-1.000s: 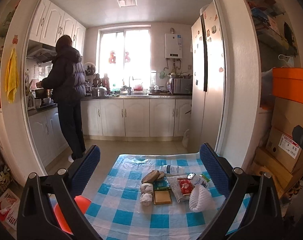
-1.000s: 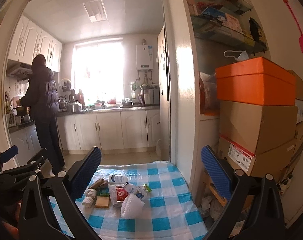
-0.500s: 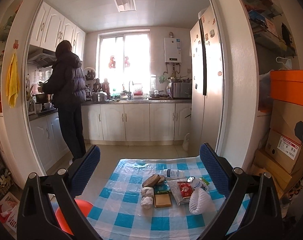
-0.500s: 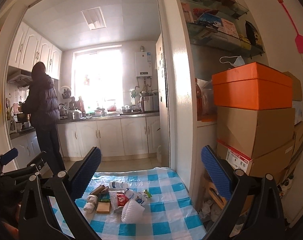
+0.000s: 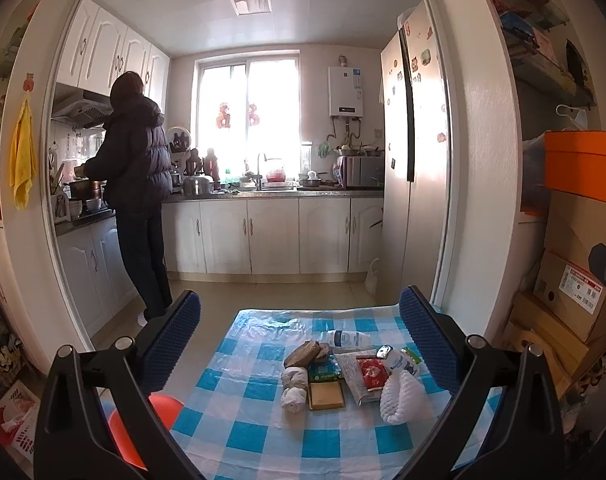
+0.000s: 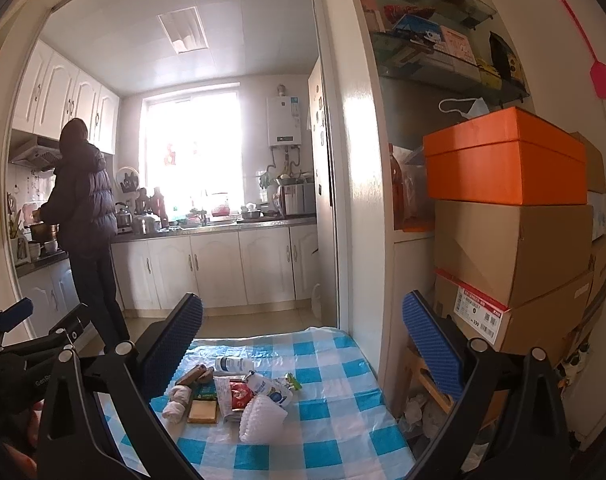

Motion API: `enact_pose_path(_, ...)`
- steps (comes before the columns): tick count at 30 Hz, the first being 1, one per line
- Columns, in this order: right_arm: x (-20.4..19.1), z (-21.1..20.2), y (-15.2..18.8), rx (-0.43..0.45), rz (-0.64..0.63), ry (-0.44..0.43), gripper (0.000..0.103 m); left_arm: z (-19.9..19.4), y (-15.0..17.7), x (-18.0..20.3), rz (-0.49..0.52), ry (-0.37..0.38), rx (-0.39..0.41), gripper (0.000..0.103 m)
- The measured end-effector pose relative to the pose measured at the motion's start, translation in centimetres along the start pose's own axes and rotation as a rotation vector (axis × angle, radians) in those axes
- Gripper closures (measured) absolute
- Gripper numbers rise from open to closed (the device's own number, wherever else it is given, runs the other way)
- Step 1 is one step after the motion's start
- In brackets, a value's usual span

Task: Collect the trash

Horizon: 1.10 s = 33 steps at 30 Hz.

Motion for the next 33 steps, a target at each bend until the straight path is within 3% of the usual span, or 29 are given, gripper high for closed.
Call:
enact_pose_path(9, 0.2, 1.8, 1.4, -0.047, -0.014, 0.009, 0.004, 1.2, 0.8, 1.0, 0.014, 0.013, -0.04, 0.003)
enact_pose_path(14, 0.6, 3.9, 3.3, -0.122, 0.001, -0.018, 0.004, 2.6, 2.1, 1.6, 0.031, 0.018, -0.083, 0.003)
enact_pose_path(19, 0.9, 6.9, 6.3, -0.244, 0.026, -0.072, 0.004, 5.0, 4.6, 1.9, 0.046, 0.029, -0.165, 0.003)
enact_pose_path(27, 2.2, 13.5, 13.8, -0.532, 0.114, -0.147, 0.004, 9.4, 12.3, 1.0, 0.045, 0.207, -0.363, 0.003)
enact_pose_path(33, 2.0, 17.6, 18.1, -0.682, 0.215, -0.251, 0.004, 12.8, 15.7, 0.5, 0.061, 0.227, -0.465, 0.003)
Point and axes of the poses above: each gripper's, at about its wrist camera, not at the fingertips, and z roughly the way its jaws point, x to its right, y to its underside, the point moved 1 cm from there along z, roughly the way its jaws point, and after that the axes turned 4 degrees about z, right-handed, at the moved point
